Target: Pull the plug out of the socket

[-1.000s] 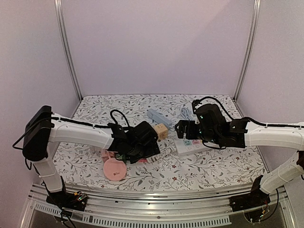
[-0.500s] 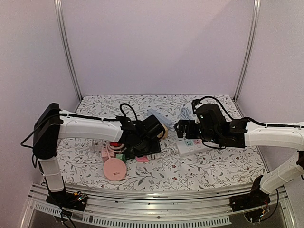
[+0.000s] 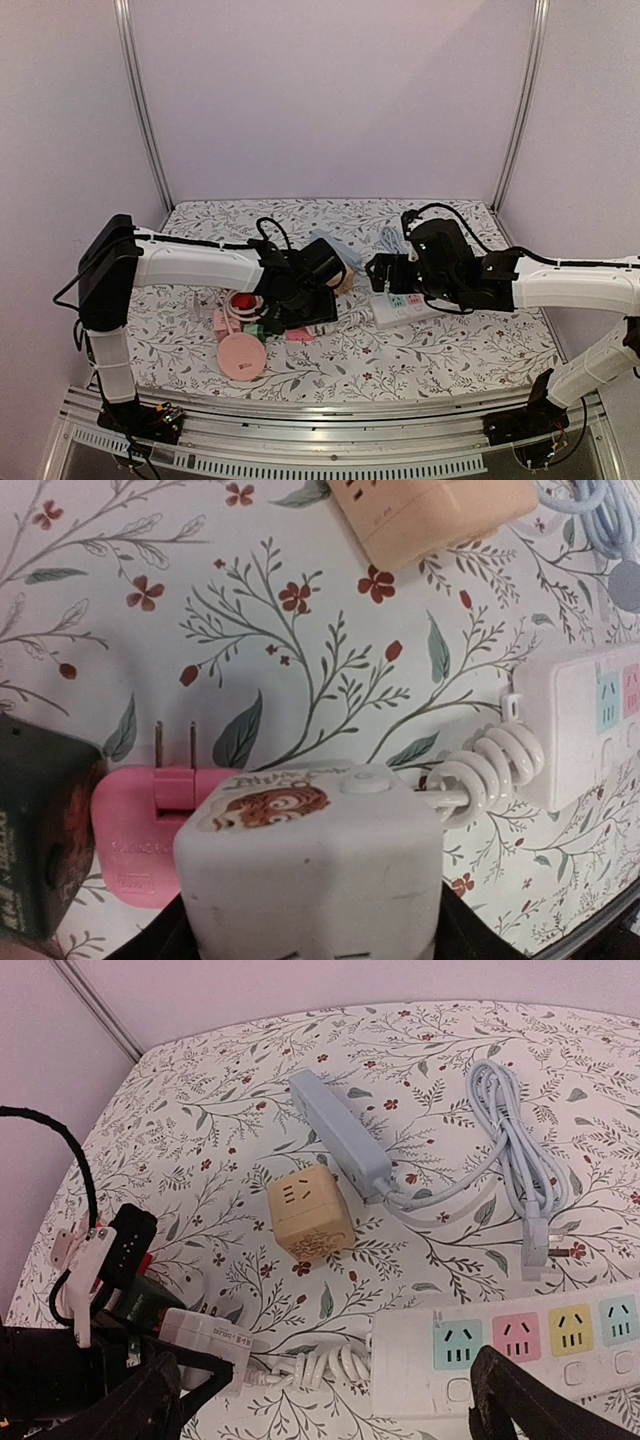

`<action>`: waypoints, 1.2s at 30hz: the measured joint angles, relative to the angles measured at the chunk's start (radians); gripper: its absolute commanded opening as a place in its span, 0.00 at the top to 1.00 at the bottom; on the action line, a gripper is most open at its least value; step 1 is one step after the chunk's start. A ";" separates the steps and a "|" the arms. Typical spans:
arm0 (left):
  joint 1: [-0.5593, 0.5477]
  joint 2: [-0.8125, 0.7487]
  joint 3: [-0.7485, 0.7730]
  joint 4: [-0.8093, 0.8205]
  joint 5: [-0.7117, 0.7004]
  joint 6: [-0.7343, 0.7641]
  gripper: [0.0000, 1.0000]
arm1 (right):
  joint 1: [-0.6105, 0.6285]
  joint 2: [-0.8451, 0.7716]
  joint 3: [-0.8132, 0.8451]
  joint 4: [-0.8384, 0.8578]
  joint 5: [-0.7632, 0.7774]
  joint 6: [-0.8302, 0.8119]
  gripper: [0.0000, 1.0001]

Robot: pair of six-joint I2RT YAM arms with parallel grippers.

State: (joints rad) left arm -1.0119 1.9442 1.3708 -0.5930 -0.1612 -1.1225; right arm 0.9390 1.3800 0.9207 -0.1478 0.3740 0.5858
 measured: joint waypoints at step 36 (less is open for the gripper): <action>0.321 -0.348 -0.050 0.031 0.634 0.624 0.78 | 0.003 -0.185 -0.123 0.284 -0.333 -0.232 0.01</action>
State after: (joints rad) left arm -0.6910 1.5967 1.3209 -0.5617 0.4732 -0.4980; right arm 0.9421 1.1950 0.7975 0.1360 0.0414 0.3538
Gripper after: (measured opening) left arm 0.582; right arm 0.988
